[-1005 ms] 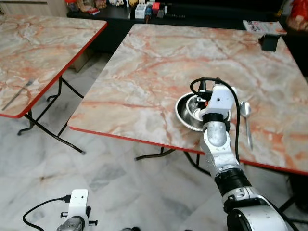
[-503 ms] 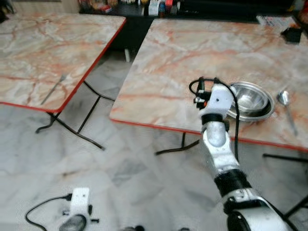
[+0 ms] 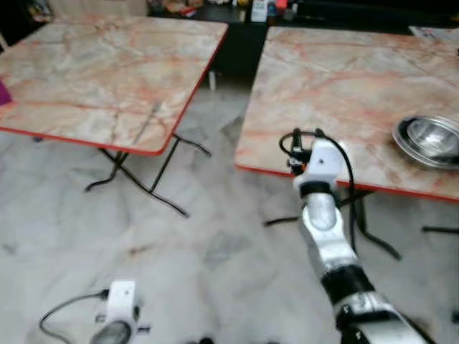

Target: Setting the table

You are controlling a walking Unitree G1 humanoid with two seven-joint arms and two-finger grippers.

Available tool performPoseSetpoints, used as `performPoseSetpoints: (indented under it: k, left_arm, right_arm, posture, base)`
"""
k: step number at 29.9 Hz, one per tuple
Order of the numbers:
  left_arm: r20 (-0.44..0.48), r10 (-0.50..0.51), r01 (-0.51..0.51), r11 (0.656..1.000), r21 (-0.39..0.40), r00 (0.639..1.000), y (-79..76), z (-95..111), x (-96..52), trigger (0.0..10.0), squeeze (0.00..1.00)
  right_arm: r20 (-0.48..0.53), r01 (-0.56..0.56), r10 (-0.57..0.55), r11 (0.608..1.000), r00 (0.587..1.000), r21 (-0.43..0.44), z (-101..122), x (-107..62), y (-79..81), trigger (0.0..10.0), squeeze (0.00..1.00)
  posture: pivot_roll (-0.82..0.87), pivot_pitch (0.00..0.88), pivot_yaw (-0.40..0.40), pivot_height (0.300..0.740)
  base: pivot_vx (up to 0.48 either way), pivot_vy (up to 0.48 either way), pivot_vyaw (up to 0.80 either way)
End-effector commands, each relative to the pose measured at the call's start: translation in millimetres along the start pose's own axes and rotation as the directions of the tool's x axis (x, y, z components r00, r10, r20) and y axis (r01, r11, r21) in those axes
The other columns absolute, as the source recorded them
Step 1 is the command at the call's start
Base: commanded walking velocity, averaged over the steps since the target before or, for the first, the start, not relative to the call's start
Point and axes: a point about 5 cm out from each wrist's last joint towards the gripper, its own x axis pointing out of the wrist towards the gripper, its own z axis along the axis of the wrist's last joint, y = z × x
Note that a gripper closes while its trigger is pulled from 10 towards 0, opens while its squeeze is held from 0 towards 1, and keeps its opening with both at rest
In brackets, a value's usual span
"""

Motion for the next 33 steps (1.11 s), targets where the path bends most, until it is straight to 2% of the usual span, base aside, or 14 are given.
performPoseSetpoints:
  k: [1,5,10,11,12,14,16,17,18,22,26,33]
  left_arm:
    - [-0.013,0.015,-0.015,1.0,-0.008,1.0,4.9,-1.5,-0.4,10.0,0.0]
    - [-0.013,0.016,-0.016,1.0,-0.009,1.0,5.0,-1.7,-0.4,10.0,0.0]
    - [-0.013,0.02,-0.02,1.0,-0.002,1.0,5.4,-2.3,-0.6,10.0,0.0]
    - [-0.013,0.02,-0.02,1.0,-0.002,1.0,5.4,-2.3,-0.6,10.0,0.0]
    - [-0.013,0.02,-0.02,1.0,0.006,1.0,5.4,-2.3,-0.7,10.0,0.0]
    - [-0.013,0.021,-0.021,1.0,0.011,1.0,5.7,-2.3,-0.7,10.0,0.0]
    - [-0.013,0.022,-0.022,1.0,0.014,1.0,6.3,-2.9,-1.0,10.0,0.0]
    - [-0.013,0.022,-0.022,1.0,0.014,1.0,6.3,-2.9,-1.0,10.0,0.0]
    - [-0.014,0.021,-0.021,1.0,0.021,1.0,6.6,-3.5,-1.2,10.0,0.0]
    - [-0.011,0.015,-0.015,1.0,0.021,1.0,6.0,-2.6,-0.9,10.0,0.0]
    - [-0.012,0.015,-0.015,1.0,0.015,1.0,5.9,-1.5,-0.5,10.0,0.0]
    - [-0.016,0.013,-0.013,0.999,0.031,1.0,6.1,-1.1,-0.3,10.0,0.0]
  right_arm:
    - [-0.031,-0.006,0.006,1.0,1.0,0.006,-6.4,-3.5,-0.1,10.0,0.0]
    - [-0.1,0.012,-0.011,1.0,0.995,0.008,-23.4,-13.4,-6.7,10.0,0.0]
    - [-0.3,0.011,-0.011,1.0,0.954,-0.004,-65.9,-38.1,-18.4,10.0,0.0]
    - [-0.3,0.011,-0.011,1.0,0.954,-0.004,-65.9,-38.1,-18.4,10.0,0.0]
    - [-0.404,0.035,-0.028,0.999,0.914,0.011,-85.2,-51.6,-25.7,10.0,0.0]
    - [-0.518,0.028,-0.031,1.0,0.855,-0.014,-107.0,-71.8,-34.0,10.0,0.0]
    - [-0.599,0.022,-0.046,0.999,0.799,-0.048,-123.6,-91.9,-42.3,10.0,0.0]
    - [-0.599,0.022,-0.046,0.999,0.799,-0.048,-123.6,-91.9,-42.3,10.0,0.0]
    - [-0.666,0.032,-0.039,0.999,0.745,-0.023,-135.0,-107.1,-45.7,10.0,0.0]
    - [-0.764,0.035,-0.025,0.999,0.645,-0.003,-152.6,-137.2,-50.2,10.0,0.0]
    - [-0.822,0.06,-0.037,0.998,0.569,-0.003,-162.9,-158.7,-52.7,10.0,0.0]
    - [-0.865,0.119,-0.029,0.992,0.501,0.035,-170.1,-176.1,-47.9,10.0,0.0]
  posture:
    - [0.03,0.144,-0.017,0.74]
    - [0.03,0.143,-0.02,0.74]
    - [0.03,0.142,-0.018,0.74]
    - [0.03,0.142,-0.018,0.74]
    - [0.03,0.139,-0.016,0.74]
    - [0.03,0.13,-0.012,0.74]
    - [0.03,0.12,-0.008,0.74]
    - [0.03,0.12,-0.008,0.74]
    - [0.03,0.112,-0.005,0.74]
    - [0.04,0.098,-0.003,0.74]
    - [0.04,0.084,0.001,0.74]
    - [0.05,0.066,0.006,0.74]
  base:
    - [0.0,0.48,0.0]
    - [0.0,0.48,0.0]
    - [0.0,0.418,0.0]
    - [0.0,0.296,0.0]
    - [0.0,0.0,0.0]
    - [0.0,0.0,0.0]
    - [0.0,0.0,0.0]
    - [0.0,0.0,0.0]
    - [0.0,0.0,0.0]
    - [0.0,0.0,0.0]
    - [0.0,0.0,0.0]
    - [0.0,0.216,-0.09]
